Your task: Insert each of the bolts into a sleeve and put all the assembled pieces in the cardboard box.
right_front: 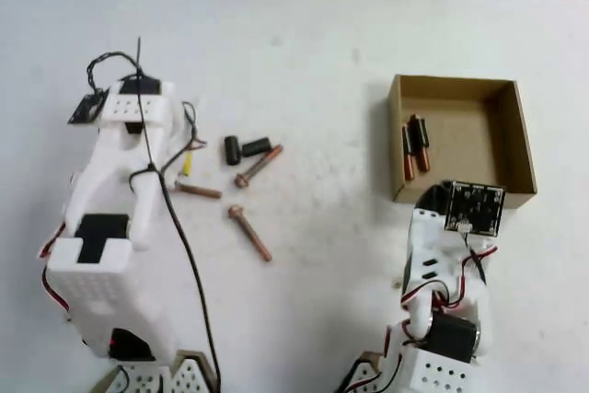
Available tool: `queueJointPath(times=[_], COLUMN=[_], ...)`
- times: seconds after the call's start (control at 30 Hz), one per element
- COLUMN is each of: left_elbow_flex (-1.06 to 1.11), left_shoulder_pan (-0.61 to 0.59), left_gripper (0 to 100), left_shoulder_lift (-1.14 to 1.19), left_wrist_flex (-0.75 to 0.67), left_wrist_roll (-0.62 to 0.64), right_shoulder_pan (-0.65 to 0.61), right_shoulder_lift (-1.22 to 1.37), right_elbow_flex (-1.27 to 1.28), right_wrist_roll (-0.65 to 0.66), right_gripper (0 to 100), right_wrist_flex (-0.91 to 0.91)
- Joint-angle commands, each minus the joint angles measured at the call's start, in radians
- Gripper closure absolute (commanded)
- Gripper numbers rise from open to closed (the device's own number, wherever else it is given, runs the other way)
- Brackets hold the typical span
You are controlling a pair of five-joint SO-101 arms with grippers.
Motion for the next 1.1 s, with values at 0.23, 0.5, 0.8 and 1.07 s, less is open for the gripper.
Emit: queueJointPath(times=[0.23, 0.5, 0.8, 1.07], left_elbow_flex=[-0.003, -0.014, -0.014, 0.005], left_shoulder_pan=[-0.010, -0.042, -0.068, -0.068], left_gripper=[86, 86, 86, 86], left_shoulder_lift=[-0.053, 0.041, 0.067, 0.136], left_wrist_flex=[-0.017, -0.061, -0.081, -0.157], left_wrist_roll=[0.011, 0.008, 0.006, 0.006], right_shoulder_pan=[-0.002, -0.002, -0.002, -0.001], right_shoulder_lift=[-0.013, -0.013, -0.013, -0.013], right_elbow_flex=[-0.009, -0.009, -0.009, -0.009], right_wrist_roll=[-0.002, -0.002, -0.002, -0.002], right_gripper=[97.8, 97.8, 97.8, 97.8], right_wrist_flex=[-0.021, -0.021, -0.021, -0.021])
